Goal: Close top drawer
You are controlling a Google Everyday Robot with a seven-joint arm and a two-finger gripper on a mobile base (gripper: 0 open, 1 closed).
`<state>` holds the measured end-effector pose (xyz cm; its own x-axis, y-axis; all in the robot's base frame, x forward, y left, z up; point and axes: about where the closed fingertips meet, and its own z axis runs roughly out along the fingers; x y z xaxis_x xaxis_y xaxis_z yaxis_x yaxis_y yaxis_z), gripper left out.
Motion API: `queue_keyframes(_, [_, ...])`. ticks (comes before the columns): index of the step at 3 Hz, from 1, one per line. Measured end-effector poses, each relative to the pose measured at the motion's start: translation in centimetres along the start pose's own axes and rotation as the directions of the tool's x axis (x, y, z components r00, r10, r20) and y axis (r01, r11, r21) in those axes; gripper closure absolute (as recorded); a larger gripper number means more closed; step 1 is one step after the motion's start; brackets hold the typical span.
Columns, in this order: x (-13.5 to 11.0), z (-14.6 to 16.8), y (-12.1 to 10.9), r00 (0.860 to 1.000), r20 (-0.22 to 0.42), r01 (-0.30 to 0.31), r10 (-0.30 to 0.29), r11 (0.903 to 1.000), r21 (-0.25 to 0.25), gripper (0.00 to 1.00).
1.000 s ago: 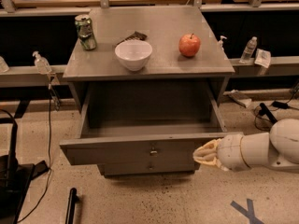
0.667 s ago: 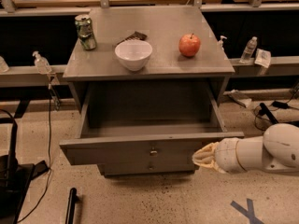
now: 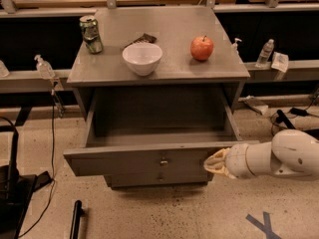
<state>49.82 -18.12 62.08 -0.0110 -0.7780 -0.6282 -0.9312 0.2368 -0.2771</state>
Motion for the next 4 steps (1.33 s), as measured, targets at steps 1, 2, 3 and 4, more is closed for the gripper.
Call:
queue_keyframes(1, [0.8,0.5,-2.0,1.0,0.01,-0.013,0.013,0.9997,0.021,1.0])
queue_keyframes(2, [0.4,1.5,-7.7,0.999,0.031,-0.029,0.026,0.994,0.106,1.0])
queue_keyframes(3, [0.4,1.5,-7.7,0.999,0.031,-0.029,0.026,0.994,0.105,1.0])
queue_keyframes(4, [0.3,2.6,-8.7,0.999,0.051,-0.012,0.007,0.9943,0.106,1.0])
